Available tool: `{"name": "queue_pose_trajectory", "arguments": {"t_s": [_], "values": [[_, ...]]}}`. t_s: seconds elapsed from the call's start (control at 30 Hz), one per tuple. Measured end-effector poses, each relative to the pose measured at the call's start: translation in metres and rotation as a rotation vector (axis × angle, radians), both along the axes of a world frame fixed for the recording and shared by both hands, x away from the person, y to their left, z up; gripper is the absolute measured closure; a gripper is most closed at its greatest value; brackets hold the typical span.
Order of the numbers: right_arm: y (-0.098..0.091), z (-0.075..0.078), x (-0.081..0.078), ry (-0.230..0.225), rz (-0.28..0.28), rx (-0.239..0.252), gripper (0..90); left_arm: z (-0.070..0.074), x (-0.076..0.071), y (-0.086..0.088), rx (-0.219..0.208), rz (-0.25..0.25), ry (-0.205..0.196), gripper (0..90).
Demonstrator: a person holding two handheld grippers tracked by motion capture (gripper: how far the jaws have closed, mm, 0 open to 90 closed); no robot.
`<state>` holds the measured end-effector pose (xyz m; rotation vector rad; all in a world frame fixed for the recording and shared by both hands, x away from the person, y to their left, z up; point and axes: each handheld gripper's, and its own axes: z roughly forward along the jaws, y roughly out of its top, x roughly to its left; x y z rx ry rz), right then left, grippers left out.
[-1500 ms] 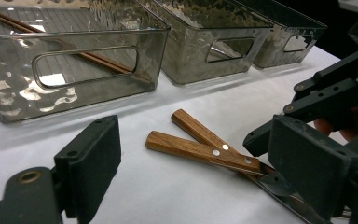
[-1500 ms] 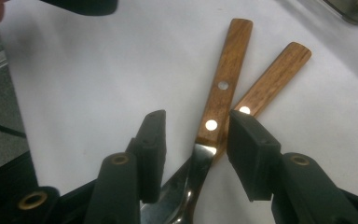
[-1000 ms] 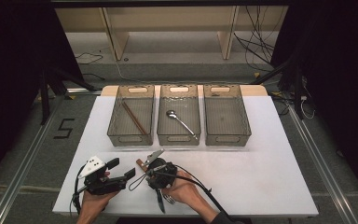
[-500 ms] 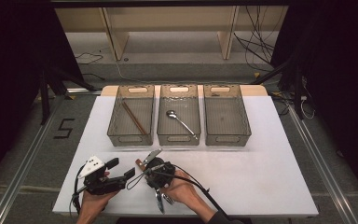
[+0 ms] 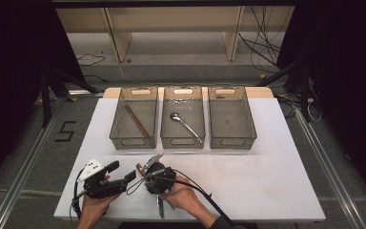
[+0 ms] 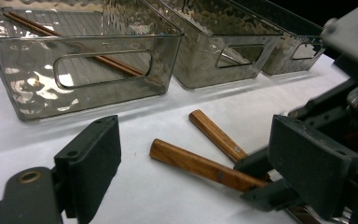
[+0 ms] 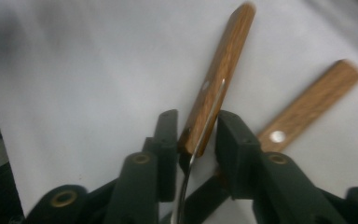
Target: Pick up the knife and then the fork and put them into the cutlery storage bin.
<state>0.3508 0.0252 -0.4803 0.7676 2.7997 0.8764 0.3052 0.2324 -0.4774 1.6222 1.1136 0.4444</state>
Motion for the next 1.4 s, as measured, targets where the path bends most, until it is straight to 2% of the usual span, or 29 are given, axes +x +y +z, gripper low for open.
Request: {"name": "queue_pose_trajectory", "arguments": {"t_s": [0.03,0.13,0.23,0.5,0.63,0.73,1.0,1.4], "values": [[0.002,-0.003,0.000,0.006,0.002,-0.005,71.2,0.000,0.000,0.000,0.000,0.001,0.000,17.1],[0.004,-0.003,-0.002,-0.025,-0.005,-0.020,75.8,0.000,0.000,0.001,-0.001,0.002,0.000,17.0],[0.003,-0.003,-0.001,-0.021,-0.010,-0.018,80.0,0.000,0.000,0.000,0.000,0.001,0.000,17.1],[0.001,-0.001,0.000,-0.010,0.005,-0.015,80.9,0.000,0.000,0.001,-0.004,0.007,-0.002,17.1],[-0.004,0.004,0.002,-0.024,0.011,0.006,81.0,0.001,0.000,0.002,-0.008,0.012,-0.003,17.1],[-0.008,0.009,0.005,-0.023,-0.006,0.017,81.1,0.001,0.000,0.003,-0.019,0.016,-0.004,17.1],[-0.023,0.022,0.013,-0.043,-0.026,0.057,81.1,0.000,0.000,0.001,-0.008,0.007,0.003,17.0],[-0.042,0.038,0.022,-0.047,-0.048,0.102,81.1,-0.001,0.001,0.001,-0.006,0.001,0.007,17.1]]}}
